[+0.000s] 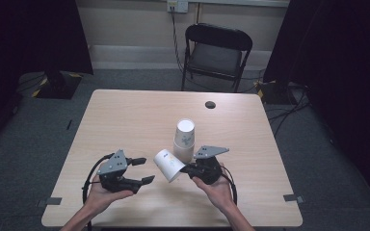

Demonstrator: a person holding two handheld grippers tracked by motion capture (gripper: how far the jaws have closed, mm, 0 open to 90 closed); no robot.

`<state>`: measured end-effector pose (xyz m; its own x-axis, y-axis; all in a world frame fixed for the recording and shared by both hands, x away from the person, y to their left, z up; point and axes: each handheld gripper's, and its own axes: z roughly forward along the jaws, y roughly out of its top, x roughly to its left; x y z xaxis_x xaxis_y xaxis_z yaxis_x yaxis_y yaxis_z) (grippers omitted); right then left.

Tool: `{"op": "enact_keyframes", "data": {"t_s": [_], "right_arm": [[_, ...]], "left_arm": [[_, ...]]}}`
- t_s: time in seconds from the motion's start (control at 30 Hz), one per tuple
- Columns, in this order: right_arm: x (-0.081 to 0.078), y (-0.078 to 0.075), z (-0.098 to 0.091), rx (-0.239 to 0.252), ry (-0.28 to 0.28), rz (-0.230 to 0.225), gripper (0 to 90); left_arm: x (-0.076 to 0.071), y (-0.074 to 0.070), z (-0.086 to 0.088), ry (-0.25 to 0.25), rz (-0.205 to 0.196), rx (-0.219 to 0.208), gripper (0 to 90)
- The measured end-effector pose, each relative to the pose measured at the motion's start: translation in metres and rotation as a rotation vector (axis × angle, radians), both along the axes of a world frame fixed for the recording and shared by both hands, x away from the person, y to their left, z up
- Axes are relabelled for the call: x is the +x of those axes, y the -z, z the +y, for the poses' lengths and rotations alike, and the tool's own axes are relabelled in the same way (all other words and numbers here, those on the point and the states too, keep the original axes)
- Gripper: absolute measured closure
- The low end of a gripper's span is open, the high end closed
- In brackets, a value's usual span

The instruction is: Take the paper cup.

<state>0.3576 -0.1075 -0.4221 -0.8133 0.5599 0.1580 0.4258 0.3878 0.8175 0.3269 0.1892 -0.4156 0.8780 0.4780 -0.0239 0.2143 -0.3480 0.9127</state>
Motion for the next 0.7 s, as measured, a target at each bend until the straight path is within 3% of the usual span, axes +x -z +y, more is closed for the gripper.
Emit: {"op": "enact_keyframes", "data": {"t_s": [0.33,0.4,0.7], "right_arm": [[-0.002,0.011,0.020,-0.095,-0.105,0.077,86.3],[-0.003,0.013,0.022,-0.109,-0.120,0.084,86.3],[-0.008,0.013,0.033,-0.144,-0.151,0.077,86.4]], "left_arm": [[-0.004,0.000,-0.010,0.053,-0.041,0.043,28.3],[-0.004,0.002,-0.011,0.060,-0.036,0.032,28.2],[-0.007,0.007,-0.019,0.112,-0.052,0.074,22.9]]}}
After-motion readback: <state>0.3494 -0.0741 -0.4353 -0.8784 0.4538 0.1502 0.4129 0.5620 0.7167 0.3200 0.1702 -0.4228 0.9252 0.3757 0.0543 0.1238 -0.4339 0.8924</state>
